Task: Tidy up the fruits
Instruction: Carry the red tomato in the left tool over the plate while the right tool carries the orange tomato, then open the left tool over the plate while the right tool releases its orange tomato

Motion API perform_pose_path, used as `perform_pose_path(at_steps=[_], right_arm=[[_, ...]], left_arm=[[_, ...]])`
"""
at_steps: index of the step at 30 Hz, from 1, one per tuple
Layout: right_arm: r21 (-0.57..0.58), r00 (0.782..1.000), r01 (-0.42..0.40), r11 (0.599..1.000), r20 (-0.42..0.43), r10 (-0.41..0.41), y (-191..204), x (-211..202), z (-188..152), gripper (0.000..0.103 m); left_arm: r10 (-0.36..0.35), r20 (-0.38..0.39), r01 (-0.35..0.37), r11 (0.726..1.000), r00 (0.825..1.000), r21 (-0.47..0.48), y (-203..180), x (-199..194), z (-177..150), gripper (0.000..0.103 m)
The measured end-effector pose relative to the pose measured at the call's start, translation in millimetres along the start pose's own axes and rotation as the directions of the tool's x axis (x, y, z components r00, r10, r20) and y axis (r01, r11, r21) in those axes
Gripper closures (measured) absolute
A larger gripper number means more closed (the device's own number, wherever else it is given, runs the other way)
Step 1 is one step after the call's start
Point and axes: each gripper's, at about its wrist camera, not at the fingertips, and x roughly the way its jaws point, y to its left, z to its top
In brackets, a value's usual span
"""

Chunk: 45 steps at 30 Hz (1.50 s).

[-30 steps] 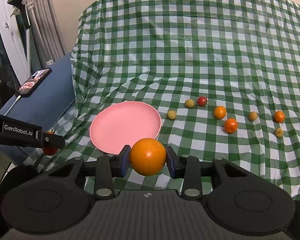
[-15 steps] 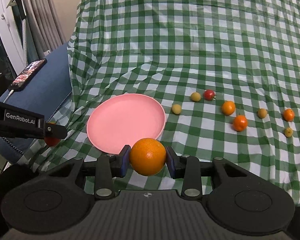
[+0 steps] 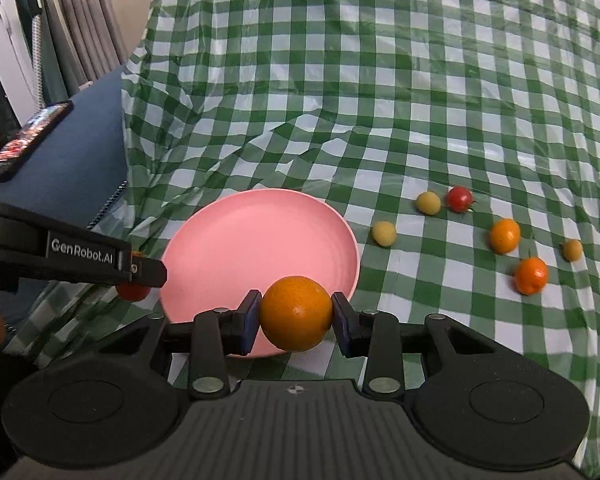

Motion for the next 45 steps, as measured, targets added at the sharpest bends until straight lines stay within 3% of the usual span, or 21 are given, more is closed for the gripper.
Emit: perform_pose_path(at_steps=[9, 25, 29, 31, 32, 33, 34, 41, 43, 45], right_arm=[[-0.002, 0.998, 0.004, 1.0, -0.056, -0.004, -0.6, 41.0, 5.5, 0.064], [-0.011, 0.995, 0.018, 1.0, -0.096, -0.019, -2.2, 63.4, -0.3, 0.064], [0.033, 0.997, 0.036, 0.999, -0.072, -0.033, -6.8, 56.2, 6.6, 0.054], [0.058, 0.996, 0.061, 0.996, -0.07, -0.057, -12.0, 48.2, 7.6, 0.051], [0.078, 0.996, 0.066, 0.995, -0.073, -0.06, -15.9, 41.8, 6.8, 0.041], [0.092, 0.995, 0.069, 0.993, -0.074, -0.062, -18.1, 36.3, 4.8, 0.03], [0.104, 0.995, 0.074, 0.992, -0.074, -0.067, -19.0, 28.0, 1.5, 0.027], [0.046, 0.996, 0.066, 0.997, -0.064, -0.063, 0.4, -30.7, -25.0, 0.017], [0.007, 0.997, 0.062, 0.998, -0.042, -0.062, 9.8, -47.8, -29.2, 0.015], [-0.049, 0.998, 0.067, 0.997, 0.001, -0.067, 18.9, -67.4, -32.6, 0.012]], left_arm=[[0.021, -0.057, -0.019, 0.999, 0.998, 0.038, -0.7, 39.7, 4.8, 0.071], [0.055, -0.114, -0.046, 0.995, 0.992, 0.085, -4.7, 72.9, 2.7, 0.07], [0.056, -0.078, -0.048, 0.994, 0.995, 0.1, -7.0, 61.0, 5.4, 0.044], [0.124, -0.035, -0.12, 0.987, 0.992, 0.104, -6.8, 51.2, 3.4, 0.007], [0.147, 0.0, -0.147, 0.984, 0.989, 0.104, -5.0, 45.4, 0.5, 0.003], [0.148, 0.029, -0.15, 0.983, 0.989, 0.105, -2.8, 38.1, -3.4, 0.002], [0.144, 0.04, -0.148, 0.984, 0.989, 0.104, -1.0, 31.6, -6.7, 0.002], [0.125, 0.023, -0.127, 0.99, 0.992, 0.068, 6.8, -17.3, -47.4, 0.0], [0.102, 0.007, -0.102, 0.992, 0.995, 0.08, 6.4, -30.5, -60.2, 0.0], [0.119, 0.033, -0.122, 0.989, 0.992, 0.086, 5.9, -47.3, -71.6, 0.0]])
